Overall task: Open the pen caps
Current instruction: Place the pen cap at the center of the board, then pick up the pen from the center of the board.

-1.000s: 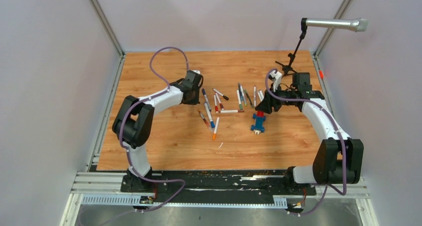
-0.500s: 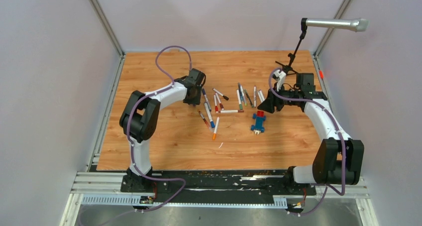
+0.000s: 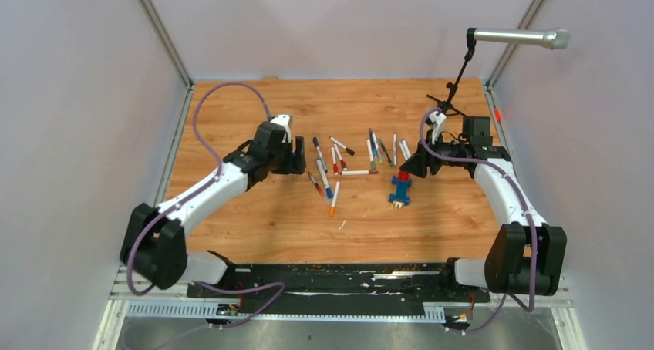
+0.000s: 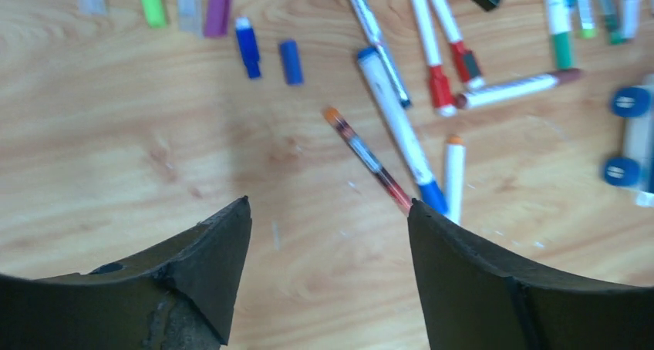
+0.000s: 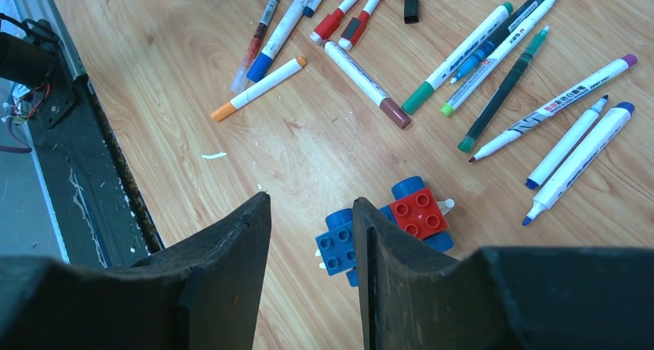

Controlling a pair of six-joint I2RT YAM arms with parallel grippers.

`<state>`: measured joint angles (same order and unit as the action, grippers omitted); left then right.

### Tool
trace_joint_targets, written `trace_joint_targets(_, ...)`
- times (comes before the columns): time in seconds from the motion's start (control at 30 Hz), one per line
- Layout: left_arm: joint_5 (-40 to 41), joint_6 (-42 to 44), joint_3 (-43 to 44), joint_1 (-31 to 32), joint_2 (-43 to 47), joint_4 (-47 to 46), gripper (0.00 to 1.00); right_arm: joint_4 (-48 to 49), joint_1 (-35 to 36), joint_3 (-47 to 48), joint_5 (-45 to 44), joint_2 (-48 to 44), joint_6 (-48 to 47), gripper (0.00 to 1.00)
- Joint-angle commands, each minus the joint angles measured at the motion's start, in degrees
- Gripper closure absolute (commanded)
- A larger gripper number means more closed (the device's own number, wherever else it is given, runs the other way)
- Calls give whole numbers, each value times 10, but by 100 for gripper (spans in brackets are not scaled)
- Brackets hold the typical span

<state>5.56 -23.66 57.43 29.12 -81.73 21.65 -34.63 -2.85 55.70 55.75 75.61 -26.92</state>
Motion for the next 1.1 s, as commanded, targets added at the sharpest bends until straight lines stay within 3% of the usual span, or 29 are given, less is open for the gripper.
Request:
trace_joint_targets(0.0,-81,-102,-116,-4,95,-113,10,26,-6,-10,30,-24,-18,55)
trace_joint_targets(0.07,-86,-152,-161,-4,129,-143,1,30,-7,-14,31,-28,-17,55)
trace_joint_targets(0.17,-95,-204,-200,-4,152,-162,0,34,-9,-17,32,-30,-14,55)
trace_joint_targets(0.33,-83,-245,-188,-1,139,-121,0,35,-10,-17,32,-27,-14,55)
trace_joint_targets(0.5,27,-283,-103,39,74,10,0,35,-11,-18,33,-28,-14,55)
trace_joint_targets(0.7,169,-359,58,93,-60,217,1,35,-11,-19,36,-29,-15,55)
trace_joint_targets(0.8,162,-353,128,94,-135,262,10,35,-11,-19,35,-30,-14,55)
trace_joint_targets(0.93,141,-351,153,96,-177,229,25,35,-12,-20,34,-32,-14,55)
trace_joint_targets(1.07,140,-351,175,95,-210,214,33,35,-12,-20,34,-32,-15,55)
